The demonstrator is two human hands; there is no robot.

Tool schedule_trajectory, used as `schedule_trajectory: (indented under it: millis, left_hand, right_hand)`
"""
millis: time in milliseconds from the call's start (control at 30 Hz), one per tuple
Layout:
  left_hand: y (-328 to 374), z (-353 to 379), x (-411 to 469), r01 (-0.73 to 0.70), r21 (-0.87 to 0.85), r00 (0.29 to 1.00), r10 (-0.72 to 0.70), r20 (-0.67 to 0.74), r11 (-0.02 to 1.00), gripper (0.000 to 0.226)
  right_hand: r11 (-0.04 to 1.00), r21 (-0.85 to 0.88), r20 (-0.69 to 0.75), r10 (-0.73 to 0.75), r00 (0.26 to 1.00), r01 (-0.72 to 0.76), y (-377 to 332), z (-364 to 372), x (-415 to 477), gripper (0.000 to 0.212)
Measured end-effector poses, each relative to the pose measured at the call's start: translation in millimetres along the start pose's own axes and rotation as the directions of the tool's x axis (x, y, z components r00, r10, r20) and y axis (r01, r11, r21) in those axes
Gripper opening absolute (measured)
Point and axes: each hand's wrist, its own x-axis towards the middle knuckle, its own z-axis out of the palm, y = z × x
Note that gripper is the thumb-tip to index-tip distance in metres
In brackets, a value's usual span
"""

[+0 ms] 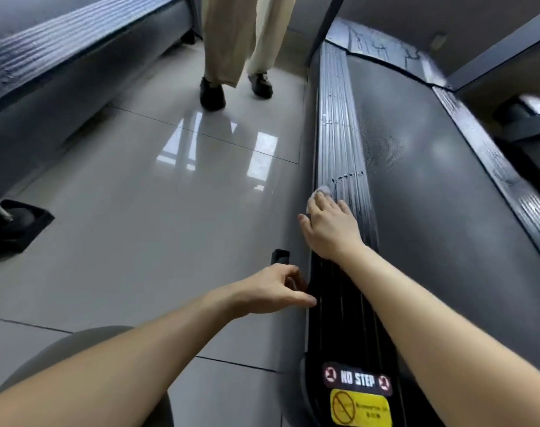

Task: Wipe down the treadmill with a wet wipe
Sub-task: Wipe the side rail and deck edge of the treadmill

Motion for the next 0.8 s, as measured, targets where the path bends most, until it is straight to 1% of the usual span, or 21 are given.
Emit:
schedule_trajectory:
  millis: [67,100,167,233,300,367,433,467,533,667,733,800]
  left_hand:
    - [-2,-4,-2,0.008,-0.011,0.999,-0.009,-0.043,1.000,0.022]
    - [-4,-10,-3,0.019,-0.023,0.996,-0.021,-0.089,1.000,0.018]
    - [-12,-25,-3,0.063,-0.047,0.965,-0.073,-0.254,0.997,0.011]
    - [-22,-39,0,0.093,-0.100,0.907,-0.125,-0.402,0.991,0.003]
    - [-24,-43,3,0.081,-0.181,0.875,-0.156,-0.459,0.980,0.006]
    - [-20,-40,8,0.064,-0.263,0.889,-0.175,-0.423,0.963,0.012]
    - [-13,-32,14,0.047,-0.357,0.926,-0.175,-0.336,0.933,0.014]
    - [-8,-29,16,0.032,-0.408,0.942,-0.164,-0.292,0.913,0.014]
    - [-1,-24,20,-0.004,-0.506,0.960,-0.138,-0.242,0.863,0.016]
    - [4,-16,27,-0.059,-0.592,0.963,-0.109,-0.245,0.804,0.024]
    - [2,-11,30,-0.076,-0.593,0.969,-0.080,-0.233,0.801,0.021]
    - [-1,-5,34,-0.103,-0.549,0.966,-0.050,-0.255,0.829,0.016]
  right_hand:
    - [0.999,-0.034,0.039,-0.019,0.999,0.020,-5,4,29,0.060]
    - [0.997,-0.066,0.042,-0.033,0.999,0.036,-10,7,33,0.060]
    - [0.995,-0.086,0.009,-0.053,0.999,0.054,-22,12,15,0.057]
    - [0.992,-0.072,-0.071,-0.105,0.992,0.100,-31,17,-27,0.058]
    - [0.980,-0.046,-0.190,-0.198,0.962,0.193,-35,23,-74,0.056]
    - [0.955,0.068,-0.322,-0.252,0.913,0.288,-34,32,-105,0.046]
    - [0.936,0.182,-0.403,-0.207,0.891,0.300,-30,37,-108,0.040]
    - [0.936,0.206,-0.425,-0.176,0.888,0.284,-29,37,-103,0.037]
    - [0.938,0.238,-0.436,-0.129,0.891,0.252,-29,37,-96,0.035]
    - [0.901,0.344,-0.473,-0.078,0.878,0.266,-28,39,-96,0.037]
    - [0.837,0.471,-0.453,-0.040,0.890,0.278,-28,36,-97,0.033]
    - [0.742,0.624,-0.404,0.039,0.914,0.244,-28,34,-98,0.024]
